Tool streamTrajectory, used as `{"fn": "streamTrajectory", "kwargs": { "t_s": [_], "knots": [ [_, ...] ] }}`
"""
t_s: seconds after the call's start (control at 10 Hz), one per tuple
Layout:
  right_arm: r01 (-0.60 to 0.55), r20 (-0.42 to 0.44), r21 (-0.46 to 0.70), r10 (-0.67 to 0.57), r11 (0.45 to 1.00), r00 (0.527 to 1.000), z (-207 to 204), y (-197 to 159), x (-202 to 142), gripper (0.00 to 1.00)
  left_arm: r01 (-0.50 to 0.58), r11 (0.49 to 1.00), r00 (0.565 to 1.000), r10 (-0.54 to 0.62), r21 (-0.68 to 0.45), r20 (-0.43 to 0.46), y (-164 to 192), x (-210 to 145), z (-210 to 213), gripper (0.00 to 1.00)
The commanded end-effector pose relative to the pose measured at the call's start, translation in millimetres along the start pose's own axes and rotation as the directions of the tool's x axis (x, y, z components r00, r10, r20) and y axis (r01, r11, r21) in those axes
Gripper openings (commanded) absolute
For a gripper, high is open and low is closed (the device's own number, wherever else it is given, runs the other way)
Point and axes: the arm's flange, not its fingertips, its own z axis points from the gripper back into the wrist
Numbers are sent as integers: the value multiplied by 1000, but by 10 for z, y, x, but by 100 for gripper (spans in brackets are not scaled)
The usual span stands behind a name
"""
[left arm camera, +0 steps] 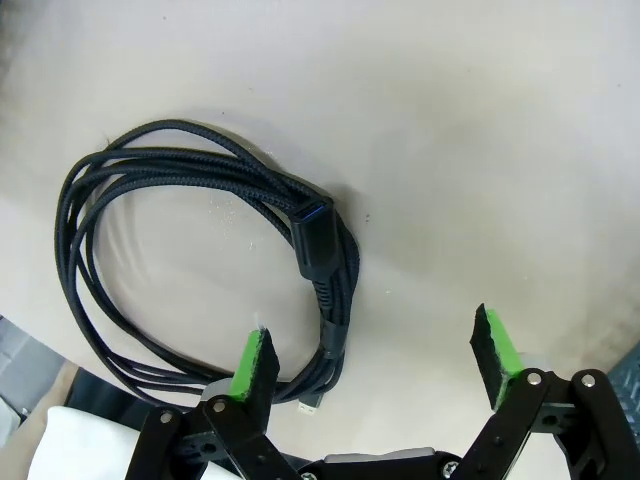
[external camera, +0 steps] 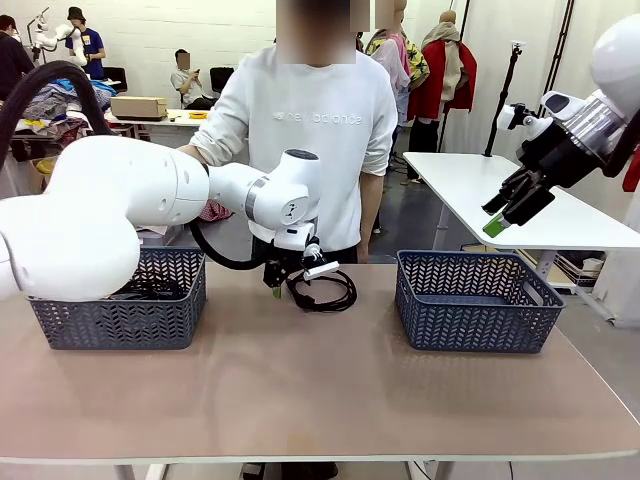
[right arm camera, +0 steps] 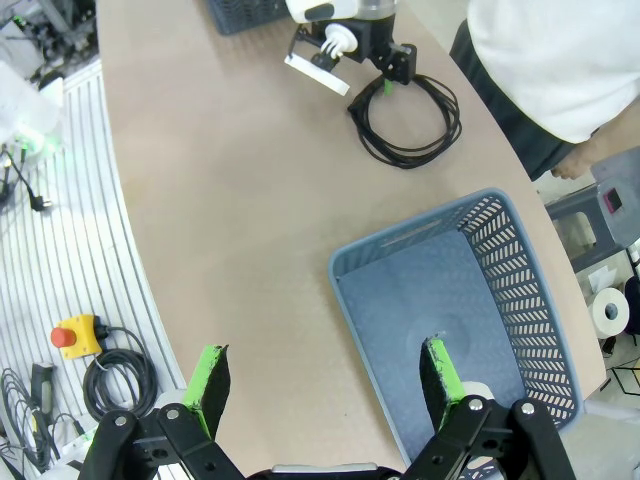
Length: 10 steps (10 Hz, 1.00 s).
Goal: Organize the cables according to human instructions.
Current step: Pick up a bundle of cables and place it in the basket indicated by the human.
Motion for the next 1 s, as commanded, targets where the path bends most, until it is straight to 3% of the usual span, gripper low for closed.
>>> {"fn": "streamTrajectory", "kwargs": {
  "t_s": [0.0,0.9],
  "knots": [
    [0,-2,-3,0,1000,1000,19,-9,16,100,-22,1000,1000,22,-19,-8,127,-72,25,100],
    [0,-2,-3,0,1000,1000,19,-9,16,100,-34,998,999,35,-43,32,207,-145,-175,100]
  ]
}}
